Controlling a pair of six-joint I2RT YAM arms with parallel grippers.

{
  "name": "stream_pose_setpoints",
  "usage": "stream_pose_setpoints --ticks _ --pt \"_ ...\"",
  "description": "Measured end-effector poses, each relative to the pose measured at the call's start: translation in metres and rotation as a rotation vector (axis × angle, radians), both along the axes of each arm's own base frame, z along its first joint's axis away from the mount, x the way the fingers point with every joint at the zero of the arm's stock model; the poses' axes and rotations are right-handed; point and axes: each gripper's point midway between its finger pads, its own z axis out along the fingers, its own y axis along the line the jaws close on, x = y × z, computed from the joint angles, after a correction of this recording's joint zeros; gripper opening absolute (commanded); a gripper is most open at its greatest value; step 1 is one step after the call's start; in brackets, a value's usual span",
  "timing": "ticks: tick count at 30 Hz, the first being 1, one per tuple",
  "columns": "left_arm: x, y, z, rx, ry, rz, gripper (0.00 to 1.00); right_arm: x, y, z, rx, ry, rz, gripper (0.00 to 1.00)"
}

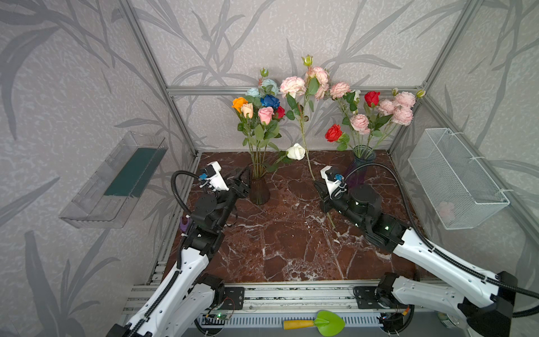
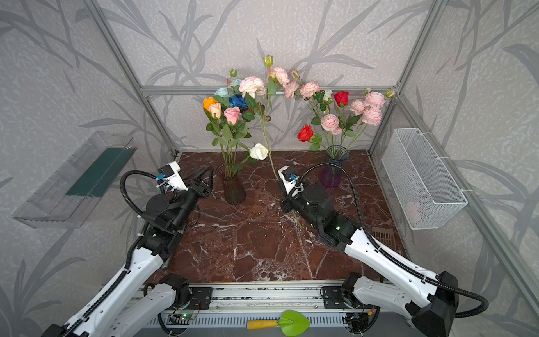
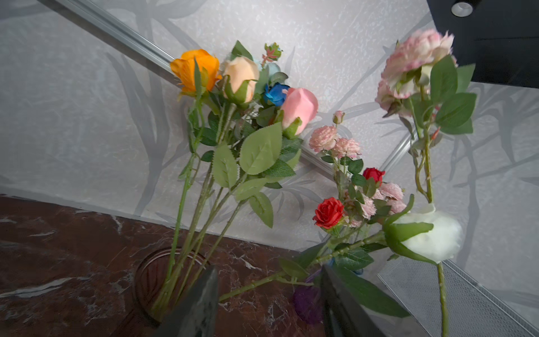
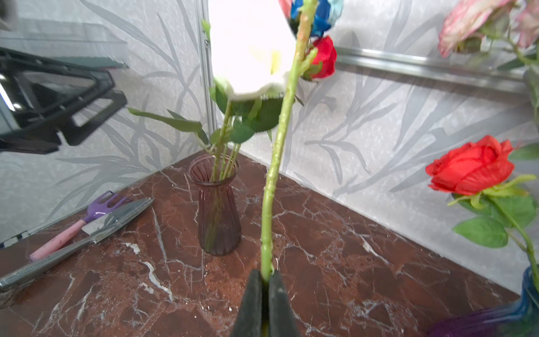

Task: Arrange the flowers into the vase
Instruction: 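Grasp the light pink rose stem with the left gripper above the right gripper, then raise the light pink rose with the left gripper while the right gripper opens and withdraws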

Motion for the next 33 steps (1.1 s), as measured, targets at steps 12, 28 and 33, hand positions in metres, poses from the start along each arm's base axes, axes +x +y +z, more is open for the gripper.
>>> stream_pose_setpoints --ticks 12,28,33 --pt "-0.022 -0.055 0.023 0.055 -0.08 -0.303 0.57 -0.029 0.002 0.048 0.069 -0.179 0.011 0.0" --pt "-0.085 -0.093 0.063 0.127 -0.225 -0.629 0.62 -0.065 0.049 0.035 0.056 -0.2 0.165 0.0" --pt "-0.087 -0.096 0.062 0.13 -0.218 -0.659 0.62 -0.067 0.061 0.03 0.054 -0.195 0.191 0.0"
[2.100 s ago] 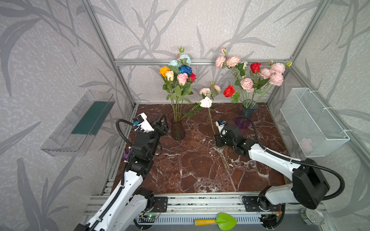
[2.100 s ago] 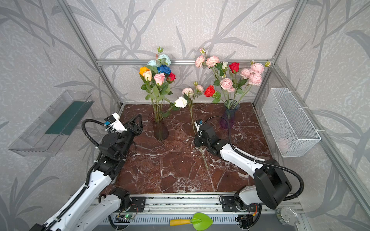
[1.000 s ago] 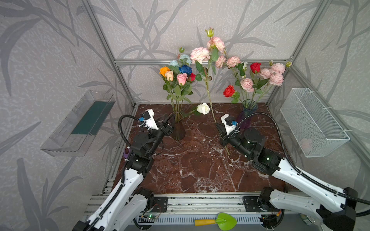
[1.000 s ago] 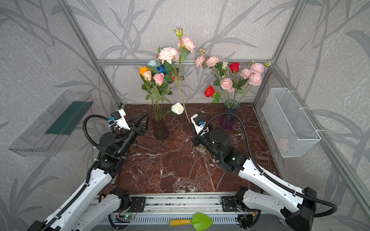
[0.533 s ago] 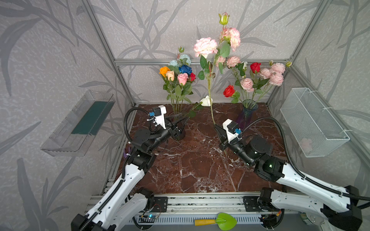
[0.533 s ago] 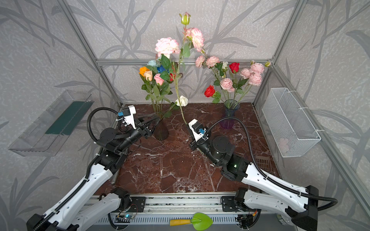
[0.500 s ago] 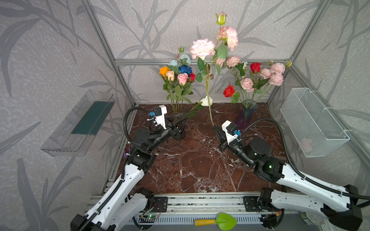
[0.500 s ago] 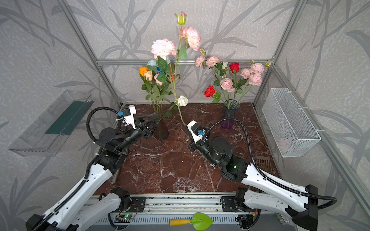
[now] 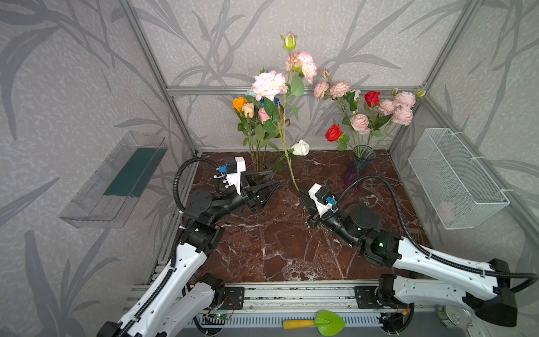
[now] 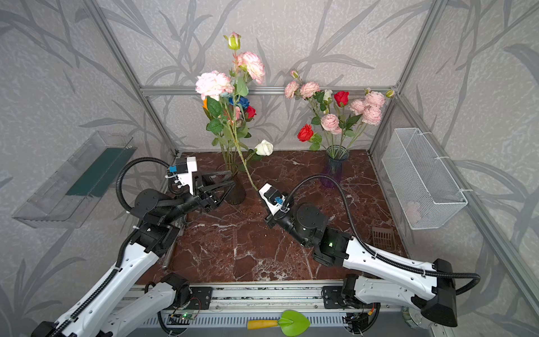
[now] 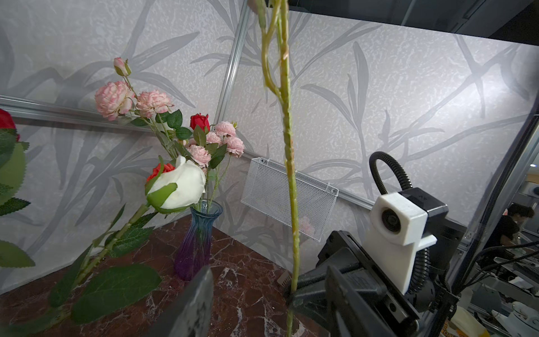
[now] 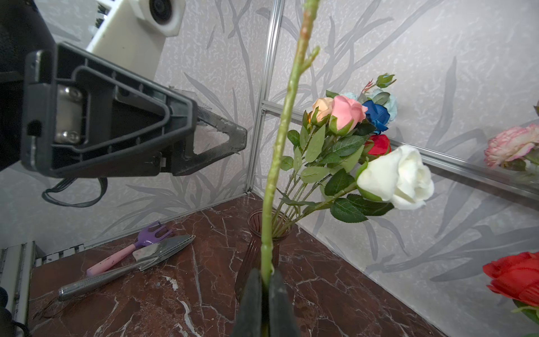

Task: Arrange the flowers into the vase
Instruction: 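Raise the light pink rose with the left gripper while the right gripper opens and withdraws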

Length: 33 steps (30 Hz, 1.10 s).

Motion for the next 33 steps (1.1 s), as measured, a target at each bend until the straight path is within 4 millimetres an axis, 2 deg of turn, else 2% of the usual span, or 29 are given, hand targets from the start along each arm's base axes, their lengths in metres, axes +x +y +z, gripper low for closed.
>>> stream_pose_setpoints --ticks 5,8,11,20,21,23,25,26,30,33 --pt "0.004 -0.005 -0.005 0.003 0.031 -0.03 0.59 -0.008 0.017 -0.009 -0.014 0.009 0.051 0.0" --pt "0.004 -0.007 -0.006 0.0 0.042 -0.043 0.53 -0.009 0.025 -0.016 -0.029 0.021 0.07 0.0" --pt "0.002 -0.007 -0.003 -0.005 0.031 -0.047 0.44 -0.009 0.031 -0.024 -0.041 0.036 0.079 0.0" --pt "0.002 -0.005 0.0 -0.015 0.023 -0.04 0.01 -0.011 0.038 -0.029 -0.044 0.058 0.102 0.0" --pt "0.002 -0.006 0.001 -0.016 0.022 -0.043 0.0 -0.01 0.038 -0.03 -0.044 0.06 0.1 0.0" --pt "0.001 -0.006 0.001 -0.015 0.017 -0.043 0.0 -0.01 0.038 -0.031 -0.042 0.064 0.098 0.12" --pt "0.002 -0.005 0.001 -0.015 0.017 -0.033 0.0 -0.009 0.038 -0.031 -0.041 0.067 0.094 0.28" --pt "0.003 -0.005 0.001 -0.014 0.017 -0.024 0.0 -0.009 0.038 -0.031 -0.038 0.07 0.091 0.32" --pt "0.012 0.001 -0.01 0.043 0.029 0.055 0.0 -0.008 0.034 -0.03 -0.03 0.078 0.074 0.37" --pt "0.021 0.014 -0.005 0.097 0.018 0.182 0.0 -0.009 0.018 -0.024 -0.008 0.072 0.041 0.38"
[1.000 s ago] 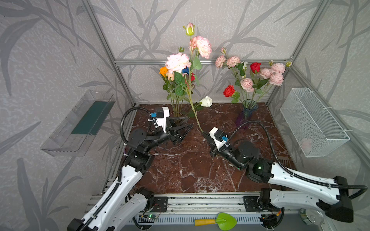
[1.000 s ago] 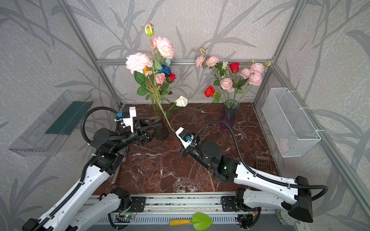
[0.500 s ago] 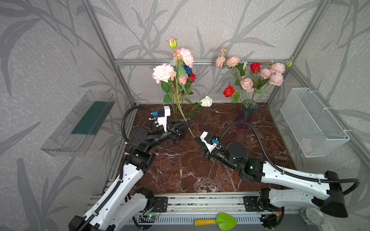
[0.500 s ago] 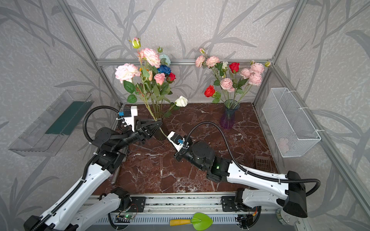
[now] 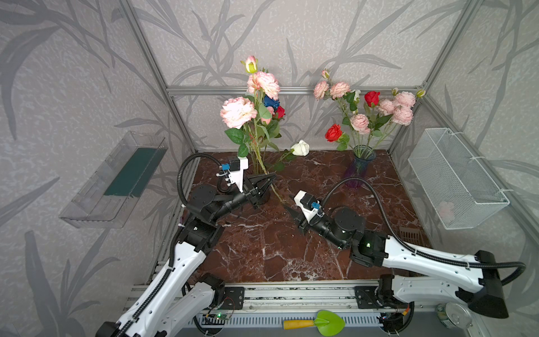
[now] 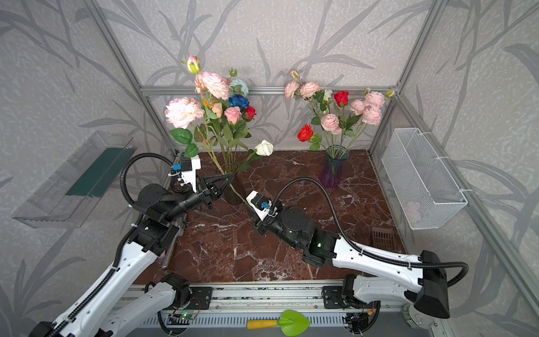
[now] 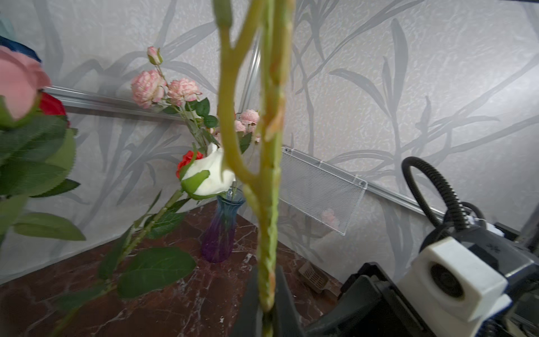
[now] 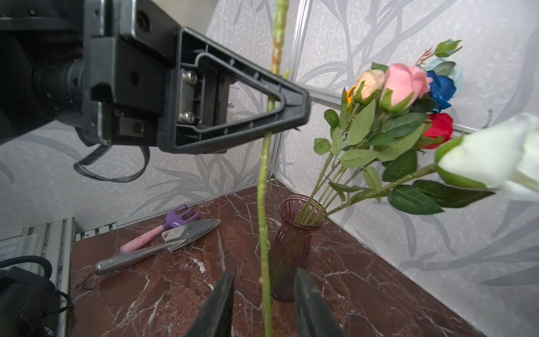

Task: Arrange the flowers into the vase
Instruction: 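Raise the light pink rose with the left gripper while the right gripper opens and withdraws, then lower the light pink rose stem into the purple vase with the left gripper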

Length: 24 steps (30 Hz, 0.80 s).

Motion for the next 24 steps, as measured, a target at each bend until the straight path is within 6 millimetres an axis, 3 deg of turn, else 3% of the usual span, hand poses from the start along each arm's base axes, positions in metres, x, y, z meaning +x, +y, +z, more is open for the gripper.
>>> stream_pose_setpoints --ticks 7,12,14,17,24 --pt "0.009 0.063 0.078 0.043 -0.146 0.415 0.0 -0.004 -0.058 0.013 0.081 -0.026 -0.115 0.4" --pt "0.017 0.089 0.138 0.072 -0.195 0.587 0.0 -0.002 -0.074 0.003 0.075 -0.021 -0.169 0.41" --pt "0.027 0.094 0.149 0.092 -0.201 0.64 0.0 -0.001 -0.077 -0.001 0.07 -0.02 -0.183 0.41" --pt "0.05 0.097 0.146 0.148 -0.184 0.708 0.0 -0.001 -0.083 -0.004 0.071 -0.021 -0.196 0.41" --pt "0.116 0.083 0.089 0.286 -0.059 0.741 0.0 -0.004 -0.101 -0.006 0.095 -0.026 -0.224 0.41"
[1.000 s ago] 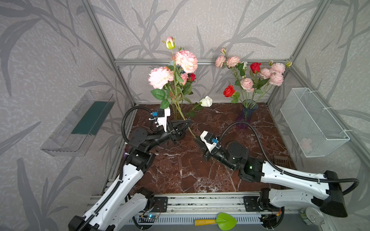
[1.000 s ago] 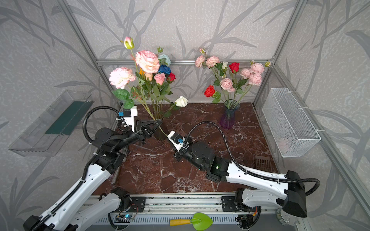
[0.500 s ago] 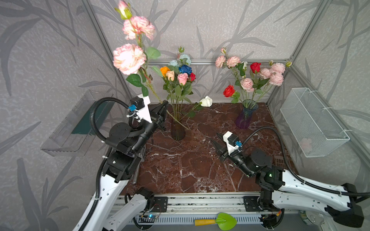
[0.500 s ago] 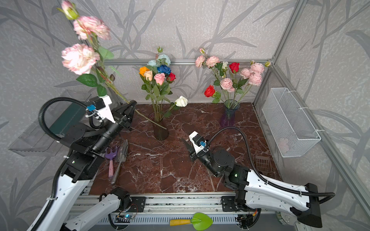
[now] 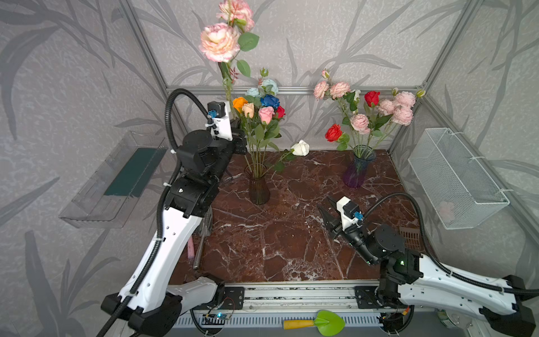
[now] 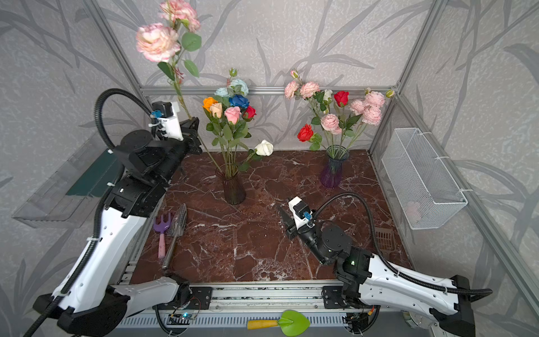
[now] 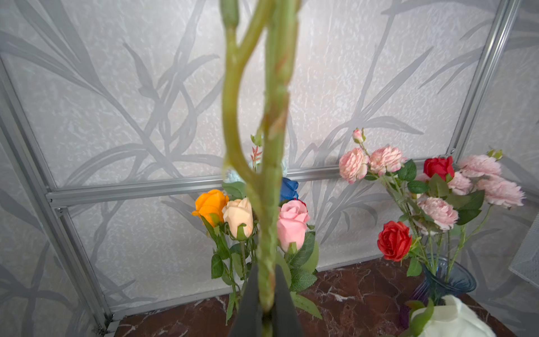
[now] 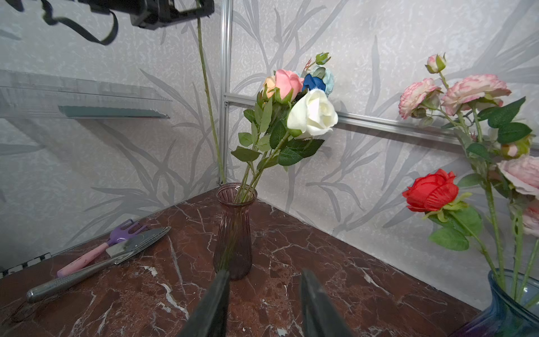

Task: Arrange the flowers into the vase
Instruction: 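Lower the light pink rose stem into the purple vase with the left gripper, then open the left gripper and withdraw it from the vase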

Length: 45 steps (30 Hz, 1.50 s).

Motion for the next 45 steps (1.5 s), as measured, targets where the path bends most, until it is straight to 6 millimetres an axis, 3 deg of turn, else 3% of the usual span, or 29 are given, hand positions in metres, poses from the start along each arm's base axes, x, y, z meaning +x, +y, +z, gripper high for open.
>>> stream_pose_setpoints --ticks 5,11,18,22,34,45 --pt "0.025 -0.007 -0.027 0.021 0.057 -0.002 0.0 -0.003 -0.011 0.003 0.017 -0.001 -0.012 0.41" --pt "0.036 -0.006 -0.048 0.012 0.076 0.008 0.0 -0.003 -0.018 -0.004 0.012 0.007 -0.028 0.41" --pt "0.048 -0.004 -0.116 0.037 0.175 0.02 0.0 -0.001 -0.017 -0.011 -0.005 0.017 -0.037 0.42" --pt "0.052 -0.003 -0.138 0.039 0.205 0.027 0.01 0.001 -0.014 -0.014 -0.017 0.022 -0.039 0.42" --pt "0.065 0.0 -0.168 0.037 0.266 0.041 0.25 0.005 -0.013 -0.019 -0.034 0.03 -0.052 0.44" --pt "0.06 0.003 -0.181 0.038 0.292 0.044 0.27 0.009 -0.015 -0.02 -0.03 0.035 -0.065 0.44"
